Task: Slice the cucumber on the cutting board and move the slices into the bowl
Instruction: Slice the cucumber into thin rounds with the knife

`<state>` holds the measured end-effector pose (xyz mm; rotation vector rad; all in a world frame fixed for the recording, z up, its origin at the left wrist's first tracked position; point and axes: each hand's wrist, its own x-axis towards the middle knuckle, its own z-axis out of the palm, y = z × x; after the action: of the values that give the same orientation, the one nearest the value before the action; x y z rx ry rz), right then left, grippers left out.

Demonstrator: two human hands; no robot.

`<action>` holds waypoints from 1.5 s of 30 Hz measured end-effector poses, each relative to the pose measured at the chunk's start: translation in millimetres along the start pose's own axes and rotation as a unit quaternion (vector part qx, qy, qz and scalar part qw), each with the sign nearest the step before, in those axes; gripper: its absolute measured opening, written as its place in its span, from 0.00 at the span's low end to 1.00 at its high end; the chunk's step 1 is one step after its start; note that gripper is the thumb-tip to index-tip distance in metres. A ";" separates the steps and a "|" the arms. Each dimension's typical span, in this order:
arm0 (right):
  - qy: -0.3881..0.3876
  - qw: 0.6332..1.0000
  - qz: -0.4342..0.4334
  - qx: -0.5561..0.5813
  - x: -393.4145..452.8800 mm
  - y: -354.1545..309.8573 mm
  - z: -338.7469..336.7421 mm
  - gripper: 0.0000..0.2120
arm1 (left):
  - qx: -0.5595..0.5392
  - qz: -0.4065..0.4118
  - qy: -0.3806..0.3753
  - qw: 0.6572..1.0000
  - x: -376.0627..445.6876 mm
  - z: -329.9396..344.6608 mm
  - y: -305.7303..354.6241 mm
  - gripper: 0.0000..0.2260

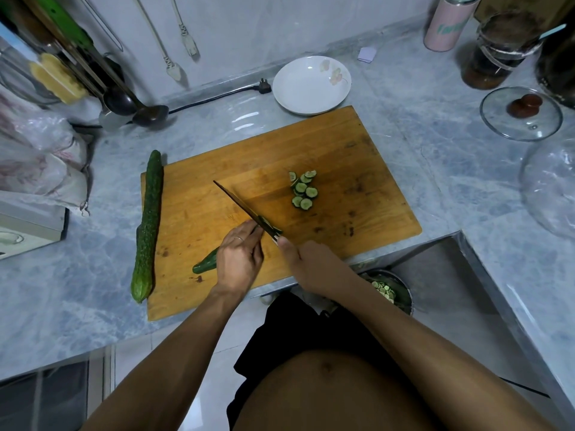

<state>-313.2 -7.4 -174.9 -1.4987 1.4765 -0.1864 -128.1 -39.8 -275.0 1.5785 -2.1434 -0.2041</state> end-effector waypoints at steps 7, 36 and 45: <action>0.011 1.000 -0.011 -0.009 8.9 5.5 2.9 0.35 | -0.007 0.005 0.009 1.000 -0.1 -4.8 3.4 0.13; 0.016 0.999 -0.040 0.002 -20.3 7.4 -3.4 0.31 | -0.022 -0.018 0.018 0.999 -1.0 -14.5 14.4 0.10; 0.026 0.999 -0.021 0.017 -11.8 4.8 10.9 0.32 | -0.030 -0.011 0.023 0.999 0.5 -14.7 14.9 0.10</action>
<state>-311.9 9.0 -177.8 -1.5091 1.4754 -0.2759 -134.5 -33.2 -256.2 1.5591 -2.0670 -0.2344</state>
